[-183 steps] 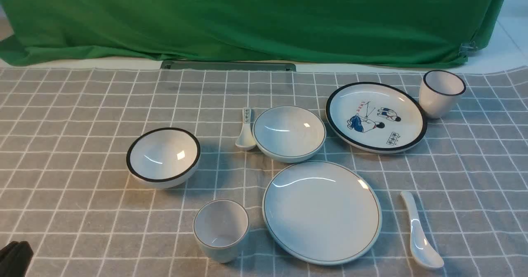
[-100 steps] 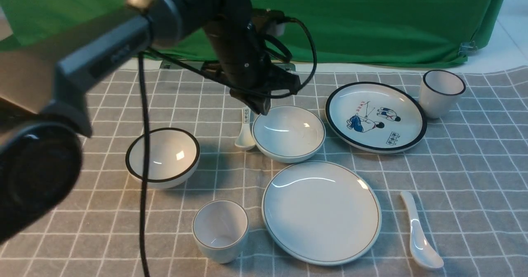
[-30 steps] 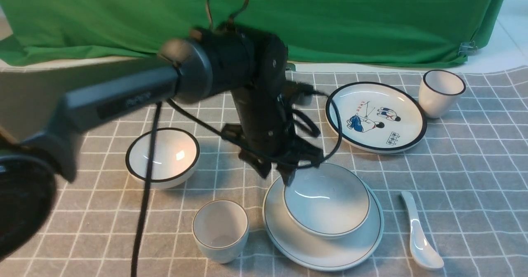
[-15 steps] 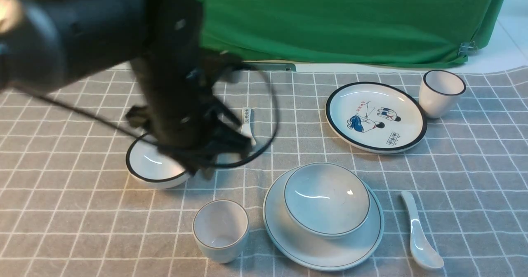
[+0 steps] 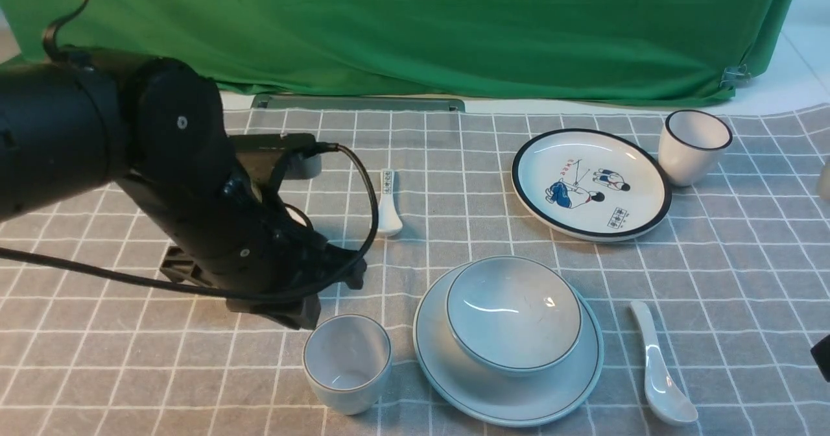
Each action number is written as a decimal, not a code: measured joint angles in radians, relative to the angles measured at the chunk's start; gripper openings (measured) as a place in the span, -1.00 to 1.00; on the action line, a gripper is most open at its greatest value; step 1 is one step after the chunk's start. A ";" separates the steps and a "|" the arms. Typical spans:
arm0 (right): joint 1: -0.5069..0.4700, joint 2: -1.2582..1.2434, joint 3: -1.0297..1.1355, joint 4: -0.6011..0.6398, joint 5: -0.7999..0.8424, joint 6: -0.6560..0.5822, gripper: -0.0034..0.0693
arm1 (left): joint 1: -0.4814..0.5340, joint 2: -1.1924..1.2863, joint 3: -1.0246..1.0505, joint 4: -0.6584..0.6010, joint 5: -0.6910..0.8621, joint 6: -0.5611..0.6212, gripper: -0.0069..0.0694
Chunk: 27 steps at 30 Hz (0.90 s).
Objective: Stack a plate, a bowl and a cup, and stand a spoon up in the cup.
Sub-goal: Use the left arm to grab a blue teacup
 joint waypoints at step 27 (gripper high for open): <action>0.000 -0.006 0.008 -0.001 -0.031 -0.042 -0.72 | -0.012 0.188 -0.023 0.009 -0.035 0.098 -0.61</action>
